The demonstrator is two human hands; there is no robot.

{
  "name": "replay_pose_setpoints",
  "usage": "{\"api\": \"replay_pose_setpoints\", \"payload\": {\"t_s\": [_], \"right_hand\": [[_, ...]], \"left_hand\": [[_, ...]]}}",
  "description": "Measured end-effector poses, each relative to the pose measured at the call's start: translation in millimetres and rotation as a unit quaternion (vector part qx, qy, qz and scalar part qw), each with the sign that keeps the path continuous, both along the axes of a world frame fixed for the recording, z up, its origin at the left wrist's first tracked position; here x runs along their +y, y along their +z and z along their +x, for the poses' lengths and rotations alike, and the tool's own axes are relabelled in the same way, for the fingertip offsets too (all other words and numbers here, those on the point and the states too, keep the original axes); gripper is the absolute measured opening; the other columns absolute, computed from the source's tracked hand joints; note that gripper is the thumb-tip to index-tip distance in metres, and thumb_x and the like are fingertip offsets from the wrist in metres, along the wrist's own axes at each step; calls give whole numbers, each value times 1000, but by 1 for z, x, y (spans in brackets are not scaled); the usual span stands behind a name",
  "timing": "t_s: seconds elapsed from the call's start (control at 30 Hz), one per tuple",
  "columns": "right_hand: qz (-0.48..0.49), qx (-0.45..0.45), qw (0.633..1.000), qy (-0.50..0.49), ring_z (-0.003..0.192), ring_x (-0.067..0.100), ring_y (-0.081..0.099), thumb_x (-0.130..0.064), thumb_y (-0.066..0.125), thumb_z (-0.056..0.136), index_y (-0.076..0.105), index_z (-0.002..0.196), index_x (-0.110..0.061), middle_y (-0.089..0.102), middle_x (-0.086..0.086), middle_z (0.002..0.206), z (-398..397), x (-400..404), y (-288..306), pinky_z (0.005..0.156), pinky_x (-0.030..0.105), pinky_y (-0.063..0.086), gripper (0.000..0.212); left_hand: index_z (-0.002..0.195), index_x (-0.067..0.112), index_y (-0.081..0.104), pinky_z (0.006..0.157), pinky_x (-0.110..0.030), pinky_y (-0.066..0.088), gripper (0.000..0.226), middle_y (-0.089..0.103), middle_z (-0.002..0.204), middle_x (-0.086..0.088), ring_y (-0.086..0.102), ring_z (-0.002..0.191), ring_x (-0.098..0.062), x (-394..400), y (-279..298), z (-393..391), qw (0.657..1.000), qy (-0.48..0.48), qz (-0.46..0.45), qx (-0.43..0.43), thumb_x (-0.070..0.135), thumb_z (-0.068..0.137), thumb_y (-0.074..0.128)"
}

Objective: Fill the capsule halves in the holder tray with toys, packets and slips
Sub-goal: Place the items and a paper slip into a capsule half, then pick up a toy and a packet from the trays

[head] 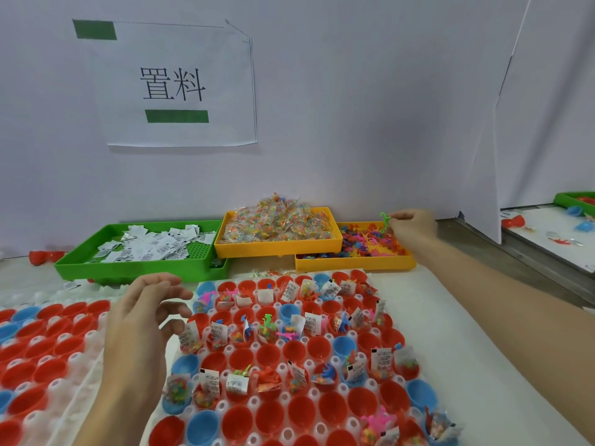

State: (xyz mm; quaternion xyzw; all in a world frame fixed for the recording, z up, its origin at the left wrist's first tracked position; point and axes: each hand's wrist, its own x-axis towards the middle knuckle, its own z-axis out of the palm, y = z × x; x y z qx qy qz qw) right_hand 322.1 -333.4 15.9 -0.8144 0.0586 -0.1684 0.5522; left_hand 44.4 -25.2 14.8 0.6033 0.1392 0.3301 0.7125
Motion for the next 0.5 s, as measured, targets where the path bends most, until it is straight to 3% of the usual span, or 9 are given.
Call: {"api": "replay_pose_setpoints", "payload": {"t_s": [0.07,0.23,0.37,0.5], "right_hand": [[20,-7,1000,3,78,18,72,-9,66,90,69,85,-20,74,6,91,-4,4,6,66,35,56,12],[67,-24,992,103,72,18,65,-2,55,96,67,112,-26,71,7,87,-52,14,19,57,28,51,32],[97,-39,965,240,76,16,71,-1,58,97,73,99,-25,73,9,90,-128,19,22,69,24,58,29],[43,-51,929,363,77,20,75,-2,65,93,75,95,-23,76,4,81,-191,27,27,69,24,60,23]], "left_hand": [[76,18,65,44,-20,41,31,66,68,-3,53,58,-17,2,2,-2,1000,4,1,-8,3,93,45],[72,19,66,45,-18,42,35,65,66,-2,53,58,-17,3,8,-7,999,1,19,-30,3,93,44],[71,21,69,48,-19,43,36,64,68,-4,53,62,-18,-6,15,-11,997,-24,63,-47,2,92,46],[76,18,72,50,-22,47,35,65,70,-8,57,63,-20,-29,25,-16,985,-89,140,-52,0,95,50]]}}
